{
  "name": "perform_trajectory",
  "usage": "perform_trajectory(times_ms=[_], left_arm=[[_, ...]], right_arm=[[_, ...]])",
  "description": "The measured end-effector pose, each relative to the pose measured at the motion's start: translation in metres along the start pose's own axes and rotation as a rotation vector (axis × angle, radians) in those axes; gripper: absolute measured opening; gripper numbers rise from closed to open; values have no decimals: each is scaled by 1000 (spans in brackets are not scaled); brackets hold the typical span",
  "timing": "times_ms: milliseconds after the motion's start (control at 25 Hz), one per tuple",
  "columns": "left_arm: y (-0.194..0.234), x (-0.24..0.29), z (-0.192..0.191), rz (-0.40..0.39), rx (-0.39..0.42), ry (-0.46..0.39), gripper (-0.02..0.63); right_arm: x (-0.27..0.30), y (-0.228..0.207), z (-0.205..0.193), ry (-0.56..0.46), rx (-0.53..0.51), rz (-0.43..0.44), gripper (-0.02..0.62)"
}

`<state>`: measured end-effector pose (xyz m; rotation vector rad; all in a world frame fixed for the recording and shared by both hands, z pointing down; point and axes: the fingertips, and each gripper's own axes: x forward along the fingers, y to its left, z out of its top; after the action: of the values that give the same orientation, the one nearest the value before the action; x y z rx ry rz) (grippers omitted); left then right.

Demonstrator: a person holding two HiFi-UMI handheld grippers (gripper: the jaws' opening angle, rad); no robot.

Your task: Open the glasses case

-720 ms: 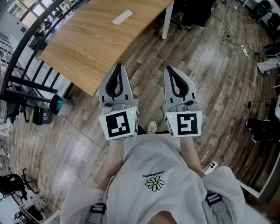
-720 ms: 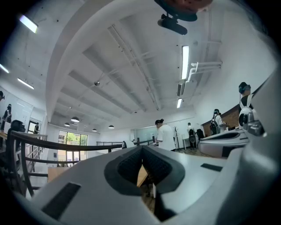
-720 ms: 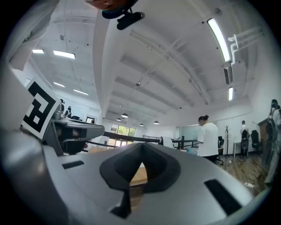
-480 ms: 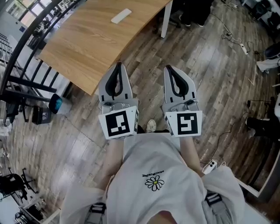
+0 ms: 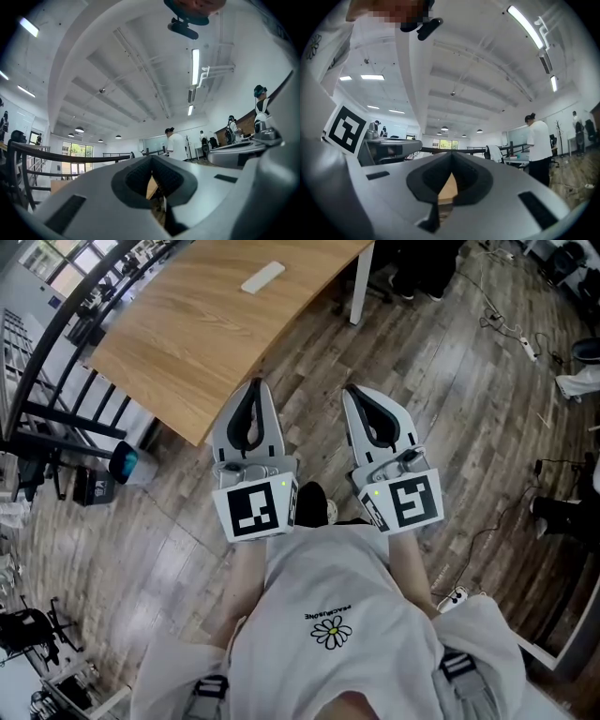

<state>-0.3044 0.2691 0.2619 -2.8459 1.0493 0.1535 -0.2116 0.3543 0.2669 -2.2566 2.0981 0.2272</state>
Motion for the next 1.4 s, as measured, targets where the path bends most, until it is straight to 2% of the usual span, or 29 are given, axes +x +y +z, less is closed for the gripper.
perform_trajectory(times_ms=[200,440,720,920,1120,1400], left_arm=[[-1,14,4,-20,6,-4,14],[-1,61,15,-43,47,-68,14],[-4,149,27,-60,87,-165,14],[23,221,8,-35,54,-141,14],[46,302,-6,-17,62,-108,14],[87,406,-20,29,27,-113,14]], right_arm=[[5,-15,4,-16,48,-13,8],[30,-59,4,-44,97,-58,8],[90,-109,9,-86,-49,-41,8],[155,-140,-11,-45,-78,-27,8],[228,-174,-41,21,7,7,8],[349,-213,-65,67,36,119,8]])
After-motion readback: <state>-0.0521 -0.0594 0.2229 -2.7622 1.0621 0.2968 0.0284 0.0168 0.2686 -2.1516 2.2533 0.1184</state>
